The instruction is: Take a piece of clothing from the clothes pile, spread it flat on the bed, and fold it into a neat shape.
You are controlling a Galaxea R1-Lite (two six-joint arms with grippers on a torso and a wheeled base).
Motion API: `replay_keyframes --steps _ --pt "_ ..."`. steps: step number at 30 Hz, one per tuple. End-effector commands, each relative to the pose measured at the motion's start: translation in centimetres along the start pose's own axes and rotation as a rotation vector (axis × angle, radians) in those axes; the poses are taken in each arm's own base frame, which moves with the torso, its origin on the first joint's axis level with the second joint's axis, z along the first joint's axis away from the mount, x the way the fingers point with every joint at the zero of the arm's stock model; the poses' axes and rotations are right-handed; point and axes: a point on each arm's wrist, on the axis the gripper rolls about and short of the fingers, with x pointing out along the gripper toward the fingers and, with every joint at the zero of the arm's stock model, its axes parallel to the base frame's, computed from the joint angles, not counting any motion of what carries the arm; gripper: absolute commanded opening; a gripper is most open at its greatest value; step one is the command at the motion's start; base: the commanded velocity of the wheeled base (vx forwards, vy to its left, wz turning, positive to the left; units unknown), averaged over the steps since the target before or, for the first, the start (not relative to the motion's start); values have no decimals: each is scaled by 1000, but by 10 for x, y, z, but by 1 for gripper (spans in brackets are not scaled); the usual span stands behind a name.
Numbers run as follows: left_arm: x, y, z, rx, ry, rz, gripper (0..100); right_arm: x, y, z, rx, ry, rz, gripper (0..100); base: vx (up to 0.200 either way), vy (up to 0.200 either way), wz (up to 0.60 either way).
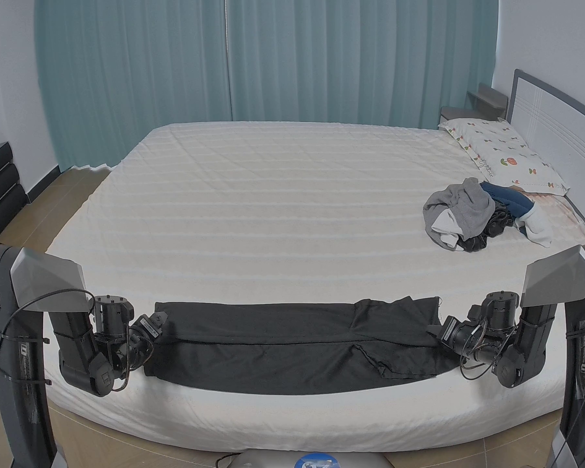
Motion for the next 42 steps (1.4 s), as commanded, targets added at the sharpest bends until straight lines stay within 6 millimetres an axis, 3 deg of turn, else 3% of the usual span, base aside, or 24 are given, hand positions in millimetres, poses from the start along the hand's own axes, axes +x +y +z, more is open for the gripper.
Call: replay_keyframes --steps 1,13,18,22,38,42 --pt "-3 -3 5 2 -18 -9 100 -1 0 2 5 -17 12 100 0 0 0" --pt "-9 -11 23 -94 -58 -59 100 -12 -7 33 145 -131 61 100 0 0 0" --pt "-9 -8 24 -98 -28 -78 100 -12 -15 43 218 -159 62 100 200 0 0" --pt "-8 -9 23 -98 -28 -80 100 -13 -20 44 227 -147 70 100 200 0 0" --pt "-1 -10 23 -94 -14 -94 100 -5 -24 25 232 -70 64 100 0 0 0" --pt "-3 -11 23 -77 55 -125 100 -5 -24 24 232 -68 64 100 0 0 0"
